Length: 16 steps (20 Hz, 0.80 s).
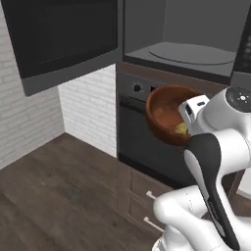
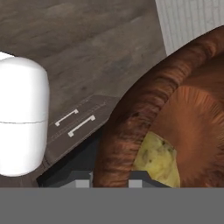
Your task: Pick the potato from the sink and place it in the bowl. Then pick the bowl and place it in the microwave. Then close the microwave door and press the start button.
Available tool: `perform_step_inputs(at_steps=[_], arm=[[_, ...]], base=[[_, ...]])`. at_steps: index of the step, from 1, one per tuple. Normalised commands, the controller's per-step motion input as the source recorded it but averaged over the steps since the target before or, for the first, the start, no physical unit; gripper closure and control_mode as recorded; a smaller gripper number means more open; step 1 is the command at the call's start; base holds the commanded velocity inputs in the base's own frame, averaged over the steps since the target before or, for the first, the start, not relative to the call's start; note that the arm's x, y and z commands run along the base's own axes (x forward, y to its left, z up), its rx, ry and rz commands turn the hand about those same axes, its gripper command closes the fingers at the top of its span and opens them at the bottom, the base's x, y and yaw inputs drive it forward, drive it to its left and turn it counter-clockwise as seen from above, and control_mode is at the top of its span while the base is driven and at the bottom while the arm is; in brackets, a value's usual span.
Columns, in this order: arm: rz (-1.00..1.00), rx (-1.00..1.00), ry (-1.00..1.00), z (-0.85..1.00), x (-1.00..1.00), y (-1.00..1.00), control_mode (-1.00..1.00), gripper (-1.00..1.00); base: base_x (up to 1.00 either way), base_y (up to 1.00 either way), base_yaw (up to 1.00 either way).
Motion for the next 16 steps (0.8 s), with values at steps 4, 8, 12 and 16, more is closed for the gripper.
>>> perform_step_inputs(at_steps=[4, 8, 12, 16], arm=[[0.00, 0.00, 0.00, 0.00, 0.00, 0.00, 1.00, 1.00], [0.00, 0.00, 0.00, 0.00, 0.00, 0.00, 1.00, 1.00], [0.00, 0.00, 0.00, 0.00, 0.00, 0.00, 1.00, 1.00], [0.00, 0.00, 0.00, 0.00, 0.00, 0.00, 1.00, 1.00]], base=[[0.34, 0.25, -0.24], [0.21, 0.49, -0.41], [0.04, 0.51, -0.40], [0.00, 0.43, -0.23]])
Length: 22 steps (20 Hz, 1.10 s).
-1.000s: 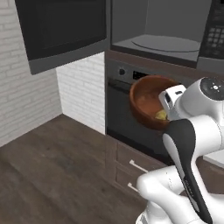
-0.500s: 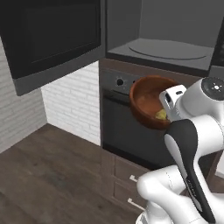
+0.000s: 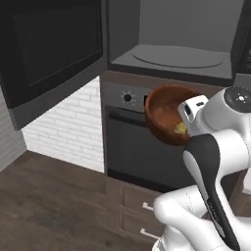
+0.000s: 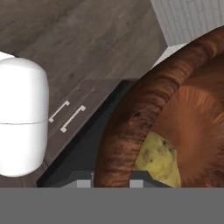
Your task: Pick the potato from the sink and place it in the bowl. Then pick the bowl and place it in the microwave. Then close the microwave door and press the start button.
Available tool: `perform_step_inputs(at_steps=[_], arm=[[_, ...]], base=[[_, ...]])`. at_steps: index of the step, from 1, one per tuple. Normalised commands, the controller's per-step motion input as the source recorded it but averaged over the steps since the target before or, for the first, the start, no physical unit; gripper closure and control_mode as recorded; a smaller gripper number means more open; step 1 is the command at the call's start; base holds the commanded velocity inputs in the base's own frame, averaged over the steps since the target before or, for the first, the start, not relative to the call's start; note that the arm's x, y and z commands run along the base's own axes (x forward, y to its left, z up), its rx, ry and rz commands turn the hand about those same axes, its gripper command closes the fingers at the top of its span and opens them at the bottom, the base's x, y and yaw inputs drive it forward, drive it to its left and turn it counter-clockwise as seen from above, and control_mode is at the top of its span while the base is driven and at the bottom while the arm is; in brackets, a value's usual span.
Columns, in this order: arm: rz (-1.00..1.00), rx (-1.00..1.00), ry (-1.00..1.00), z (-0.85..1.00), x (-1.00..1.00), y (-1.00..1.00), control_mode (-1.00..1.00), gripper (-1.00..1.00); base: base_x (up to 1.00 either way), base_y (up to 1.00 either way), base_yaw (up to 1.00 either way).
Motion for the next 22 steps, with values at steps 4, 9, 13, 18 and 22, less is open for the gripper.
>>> perform_step_inputs(at_steps=[4, 9, 13, 18, 22], arm=[[0.00, 0.00, 0.00, 0.00, 0.00, 0.00, 1.00, 1.00], [0.00, 0.00, 0.00, 0.00, 0.00, 0.00, 1.00, 1.00], [0.00, 0.00, 0.00, 0.00, 0.00, 0.00, 1.00, 1.00], [0.00, 0.00, 0.00, 0.00, 0.00, 0.00, 1.00, 1.00], [0.00, 0.00, 0.00, 0.00, 0.00, 0.00, 1.00, 1.00]], base=[[-0.12, 0.52, 0.02], [-0.03, 0.14, 0.33], [0.71, 0.03, 0.12], [0.80, 0.10, 0.04], [-0.04, -0.23, -0.06]])
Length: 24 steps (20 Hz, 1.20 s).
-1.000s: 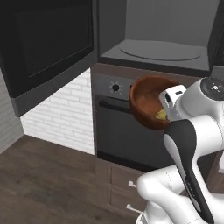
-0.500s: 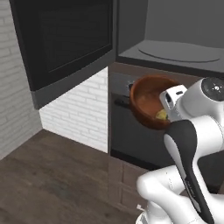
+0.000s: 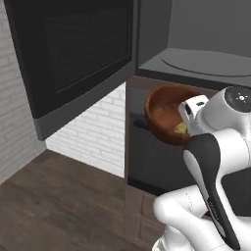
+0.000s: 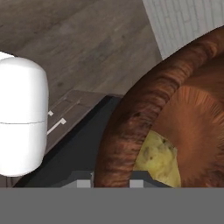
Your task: Pick the potato from the sink and place it in the bowl. Then pick the bowl and place it in the microwave. Then close the microwave door and press the start button.
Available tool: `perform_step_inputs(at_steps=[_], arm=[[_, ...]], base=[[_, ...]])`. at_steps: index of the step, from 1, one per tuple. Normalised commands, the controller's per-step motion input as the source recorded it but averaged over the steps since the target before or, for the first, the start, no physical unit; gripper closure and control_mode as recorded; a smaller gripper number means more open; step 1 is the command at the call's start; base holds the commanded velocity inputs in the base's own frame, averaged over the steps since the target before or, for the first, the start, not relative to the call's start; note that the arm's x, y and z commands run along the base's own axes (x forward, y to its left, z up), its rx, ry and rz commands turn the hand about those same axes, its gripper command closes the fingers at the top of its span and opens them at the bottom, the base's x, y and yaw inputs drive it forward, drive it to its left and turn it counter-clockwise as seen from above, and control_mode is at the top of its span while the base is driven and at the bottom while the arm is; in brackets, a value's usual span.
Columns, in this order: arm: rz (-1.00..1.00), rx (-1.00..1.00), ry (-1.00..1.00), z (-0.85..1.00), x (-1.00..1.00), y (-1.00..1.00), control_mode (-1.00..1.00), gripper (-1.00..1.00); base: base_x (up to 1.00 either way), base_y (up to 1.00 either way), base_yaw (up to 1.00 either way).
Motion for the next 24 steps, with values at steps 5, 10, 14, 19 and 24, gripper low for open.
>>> perform_step_inputs(at_steps=[5, 10, 14, 19, 24], arm=[[0.00, 0.00, 0.00, 0.00, 0.00, 0.00, 1.00, 1.00], [0.00, 0.00, 0.00, 0.00, 0.00, 0.00, 1.00, 1.00], [-0.02, 0.00, 0.00, 0.06, 0.00, 0.00, -1.00, 1.00], [-0.09, 0.00, -0.01, 0.55, 0.00, 0.00, -1.00, 1.00], [-0.11, 0.00, -0.01, 0.74, 0.07, -0.08, -1.00, 1.00]], base=[[0.00, 0.00, -0.31], [0.00, 0.00, -0.25], [0.00, 0.00, -0.10], [0.00, 0.00, 0.00], [0.00, 0.00, 0.00]])
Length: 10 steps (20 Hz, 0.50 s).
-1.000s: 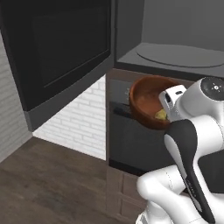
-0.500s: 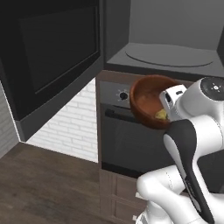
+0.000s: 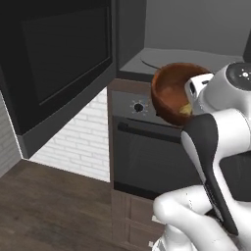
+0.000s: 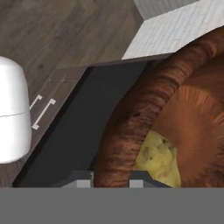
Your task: Pick the potato from the sink and place it in the bowl. Then pick the bowl and place it in the microwave. Then close the microwave door and press the start button.
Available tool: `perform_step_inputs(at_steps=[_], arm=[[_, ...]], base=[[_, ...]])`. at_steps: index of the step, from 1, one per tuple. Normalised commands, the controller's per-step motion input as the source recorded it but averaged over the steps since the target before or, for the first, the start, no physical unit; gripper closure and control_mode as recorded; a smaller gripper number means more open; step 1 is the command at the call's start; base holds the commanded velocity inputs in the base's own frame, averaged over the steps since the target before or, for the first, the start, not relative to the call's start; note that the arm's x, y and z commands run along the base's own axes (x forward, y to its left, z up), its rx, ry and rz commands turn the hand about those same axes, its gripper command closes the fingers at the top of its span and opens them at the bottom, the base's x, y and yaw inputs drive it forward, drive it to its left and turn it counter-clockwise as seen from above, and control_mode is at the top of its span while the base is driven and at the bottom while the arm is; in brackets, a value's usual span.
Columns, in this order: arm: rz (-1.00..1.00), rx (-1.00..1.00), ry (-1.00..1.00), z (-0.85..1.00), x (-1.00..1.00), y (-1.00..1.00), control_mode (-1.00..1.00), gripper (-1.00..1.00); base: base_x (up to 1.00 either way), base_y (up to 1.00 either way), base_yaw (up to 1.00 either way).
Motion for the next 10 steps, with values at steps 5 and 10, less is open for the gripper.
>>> perform_step_inputs(at_steps=[5, 10], arm=[[-0.07, 0.00, -0.01, 0.55, 0.42, -0.24, -1.00, 1.00], [-0.05, 0.00, -0.02, 0.30, 0.73, -0.11, -1.00, 1.00]], base=[[0.00, 0.00, 0.00], [0.00, 0.00, 0.00]])
